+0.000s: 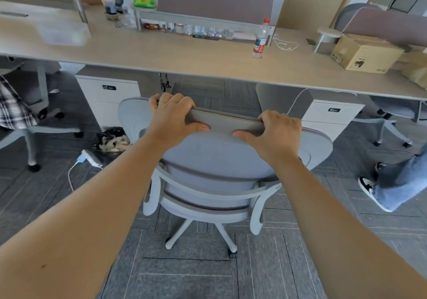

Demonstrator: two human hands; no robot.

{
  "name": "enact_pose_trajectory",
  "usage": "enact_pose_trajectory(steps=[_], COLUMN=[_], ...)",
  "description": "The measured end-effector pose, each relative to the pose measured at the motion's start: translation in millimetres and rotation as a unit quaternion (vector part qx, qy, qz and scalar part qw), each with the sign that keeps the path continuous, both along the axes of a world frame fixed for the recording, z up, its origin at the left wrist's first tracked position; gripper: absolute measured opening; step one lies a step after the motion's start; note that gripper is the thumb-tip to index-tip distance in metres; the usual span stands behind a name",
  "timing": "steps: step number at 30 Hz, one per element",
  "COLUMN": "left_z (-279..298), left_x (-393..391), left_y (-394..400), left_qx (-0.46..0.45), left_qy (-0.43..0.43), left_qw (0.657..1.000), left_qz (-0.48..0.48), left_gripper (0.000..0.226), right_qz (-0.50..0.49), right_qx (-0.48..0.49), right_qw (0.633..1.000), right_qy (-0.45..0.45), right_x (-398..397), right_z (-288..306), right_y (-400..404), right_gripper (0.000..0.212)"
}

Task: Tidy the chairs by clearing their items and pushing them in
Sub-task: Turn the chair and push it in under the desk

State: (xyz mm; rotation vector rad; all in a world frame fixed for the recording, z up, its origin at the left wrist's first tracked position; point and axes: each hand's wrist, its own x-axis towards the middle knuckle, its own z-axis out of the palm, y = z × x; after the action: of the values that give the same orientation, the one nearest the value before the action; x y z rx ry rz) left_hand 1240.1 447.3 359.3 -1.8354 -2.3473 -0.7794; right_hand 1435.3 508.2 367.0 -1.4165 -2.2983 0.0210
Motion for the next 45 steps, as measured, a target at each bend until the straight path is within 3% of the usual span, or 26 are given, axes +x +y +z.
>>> enact_pose_trajectory(steps=[27,45], left_z=[-6,-9], left_x=[-116,-99], left_y=[276,439], left_qx=[0.051,0.048], left_qy=[0.025,0.015], left_qw=[0.998,0.998], left_qz=[-0.028,0.049], left_gripper=[0.052,0.049], right_qz=[-0.014,0.059], right_qx=[0.008,-0.007], right_qw=[1.0,0.998], right_qy=[0.011,0.022], right_x=[-112,-110], right_z=[-6,-6], right_y=[270,467], right_gripper=[0.052,0.051])
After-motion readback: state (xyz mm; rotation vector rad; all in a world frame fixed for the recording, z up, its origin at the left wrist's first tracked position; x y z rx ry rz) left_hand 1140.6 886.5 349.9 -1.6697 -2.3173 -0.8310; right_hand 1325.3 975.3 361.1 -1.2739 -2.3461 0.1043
